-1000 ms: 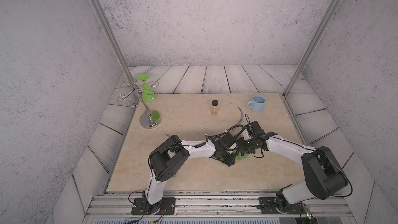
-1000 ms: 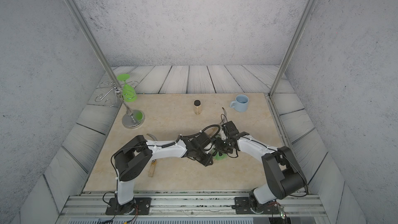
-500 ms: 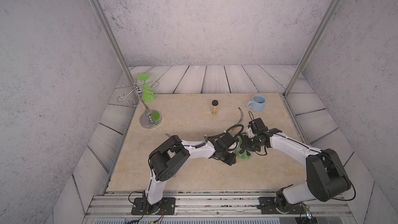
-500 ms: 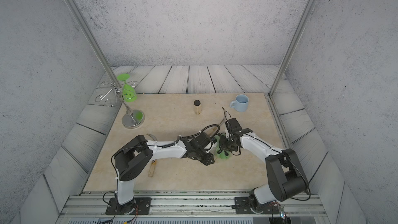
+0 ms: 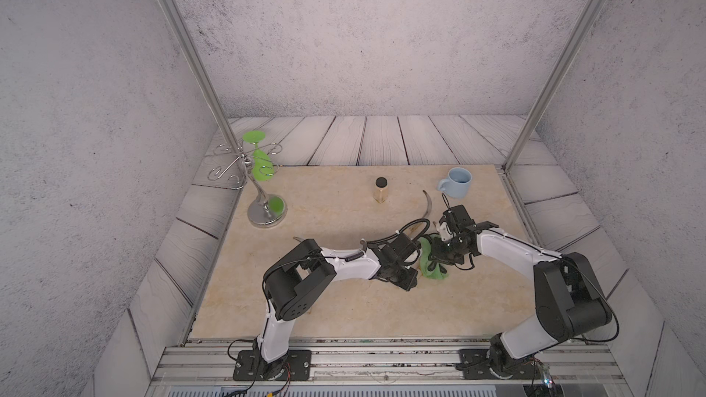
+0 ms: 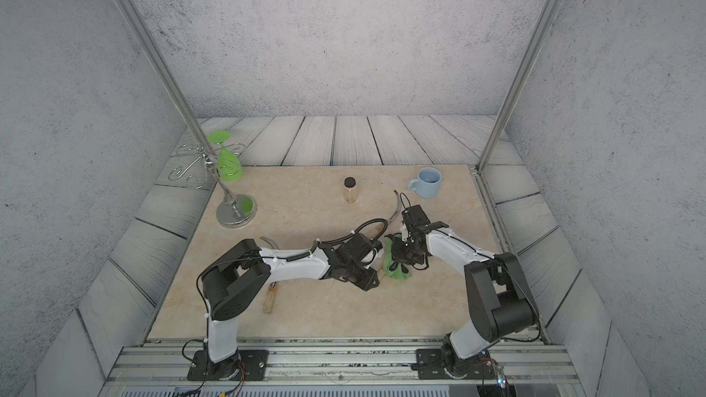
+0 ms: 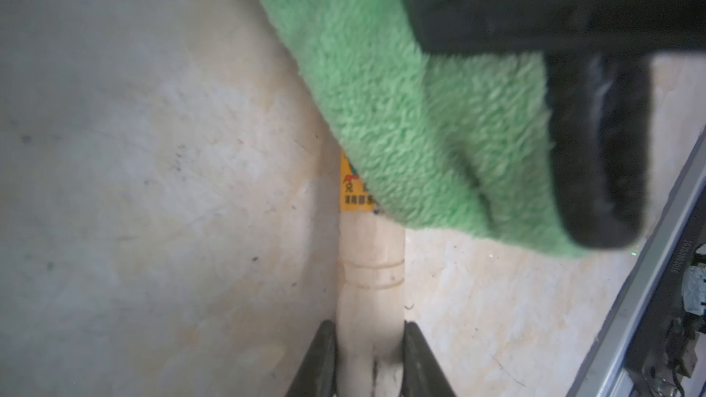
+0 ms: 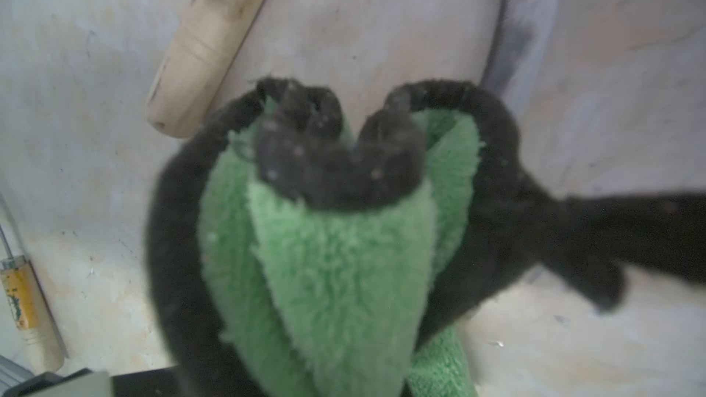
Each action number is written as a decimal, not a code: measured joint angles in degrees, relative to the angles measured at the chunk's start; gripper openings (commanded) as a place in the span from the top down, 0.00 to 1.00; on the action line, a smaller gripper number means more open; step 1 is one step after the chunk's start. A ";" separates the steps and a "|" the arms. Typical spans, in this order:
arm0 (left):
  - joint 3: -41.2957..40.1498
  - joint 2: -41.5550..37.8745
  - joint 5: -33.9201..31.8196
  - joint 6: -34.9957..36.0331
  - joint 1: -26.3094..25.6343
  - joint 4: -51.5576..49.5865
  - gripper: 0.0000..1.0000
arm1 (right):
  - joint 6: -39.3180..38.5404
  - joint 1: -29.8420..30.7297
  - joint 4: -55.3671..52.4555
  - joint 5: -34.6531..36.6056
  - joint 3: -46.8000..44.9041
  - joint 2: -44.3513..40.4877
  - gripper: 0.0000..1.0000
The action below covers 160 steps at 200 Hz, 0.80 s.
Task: Wipe small sickles with rags
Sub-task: Wipe the small sickle at the center of the board.
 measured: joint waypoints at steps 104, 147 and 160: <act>1.03 0.15 0.02 -0.61 0.85 -2.19 1.00 | 9.94 8.13 10.05 -4.48 -13.57 -10.34 0.78; 0.04 -0.02 0.09 -1.14 0.90 -0.24 1.00 | 10.12 7.26 7.58 -3.69 -11.06 -8.94 0.78; -0.72 -0.22 0.04 -1.60 1.07 1.20 1.00 | 9.66 5.81 6.58 -3.91 -9.40 -7.30 0.78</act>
